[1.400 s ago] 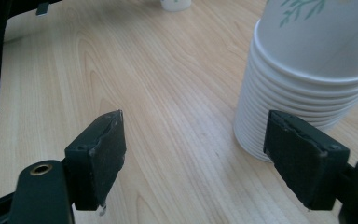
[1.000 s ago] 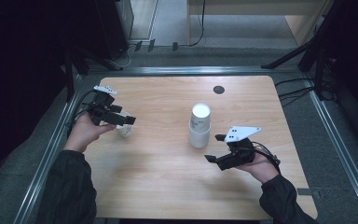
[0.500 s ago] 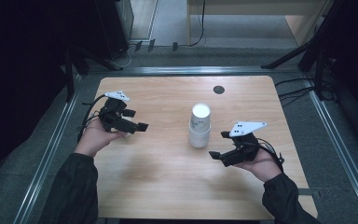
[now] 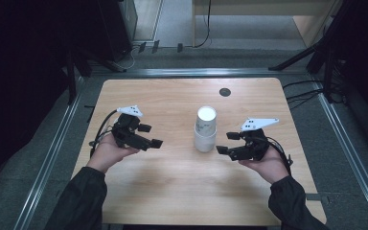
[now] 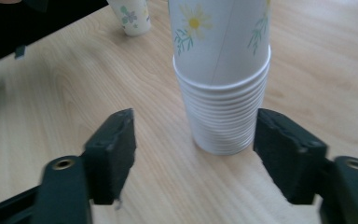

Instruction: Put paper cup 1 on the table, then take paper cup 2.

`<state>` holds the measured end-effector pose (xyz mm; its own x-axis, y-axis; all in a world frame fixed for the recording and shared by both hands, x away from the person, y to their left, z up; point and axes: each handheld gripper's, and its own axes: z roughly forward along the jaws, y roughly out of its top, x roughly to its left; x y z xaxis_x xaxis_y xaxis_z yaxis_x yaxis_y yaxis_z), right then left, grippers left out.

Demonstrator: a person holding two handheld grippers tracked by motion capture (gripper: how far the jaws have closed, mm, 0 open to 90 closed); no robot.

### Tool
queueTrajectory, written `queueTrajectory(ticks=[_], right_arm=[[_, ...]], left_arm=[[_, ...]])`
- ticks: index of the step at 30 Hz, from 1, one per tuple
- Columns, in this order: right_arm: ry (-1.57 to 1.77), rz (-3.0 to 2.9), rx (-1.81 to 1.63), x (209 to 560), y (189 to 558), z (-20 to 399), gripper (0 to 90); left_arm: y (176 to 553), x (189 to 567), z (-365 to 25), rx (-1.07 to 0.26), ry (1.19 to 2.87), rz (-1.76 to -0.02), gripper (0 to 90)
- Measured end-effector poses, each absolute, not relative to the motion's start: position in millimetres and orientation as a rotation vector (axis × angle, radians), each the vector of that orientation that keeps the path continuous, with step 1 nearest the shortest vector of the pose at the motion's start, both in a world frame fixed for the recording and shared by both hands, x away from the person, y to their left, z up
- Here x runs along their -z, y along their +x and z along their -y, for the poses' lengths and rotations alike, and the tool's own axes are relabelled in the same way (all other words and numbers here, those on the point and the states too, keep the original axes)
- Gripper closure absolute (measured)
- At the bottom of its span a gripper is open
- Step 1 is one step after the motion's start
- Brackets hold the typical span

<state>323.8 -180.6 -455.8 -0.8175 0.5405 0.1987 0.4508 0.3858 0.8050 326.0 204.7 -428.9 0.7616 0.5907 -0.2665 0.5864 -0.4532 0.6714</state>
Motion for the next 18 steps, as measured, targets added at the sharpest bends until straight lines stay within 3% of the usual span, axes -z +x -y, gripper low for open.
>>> queueTrajectory(ticks=[9,18], right_arm=[[0.772,-2.544,-1.393,445.1,335.1,179.8,38.5],[0.733,-2.602,-1.355,427.3,363.1,176.9,31.2]], left_arm=[[304.2,435.6,-193.0,-0.022,2.176,-0.806,13.5],[299.6,446.0,-187.7,-0.009,2.168,-0.801,13.5]])
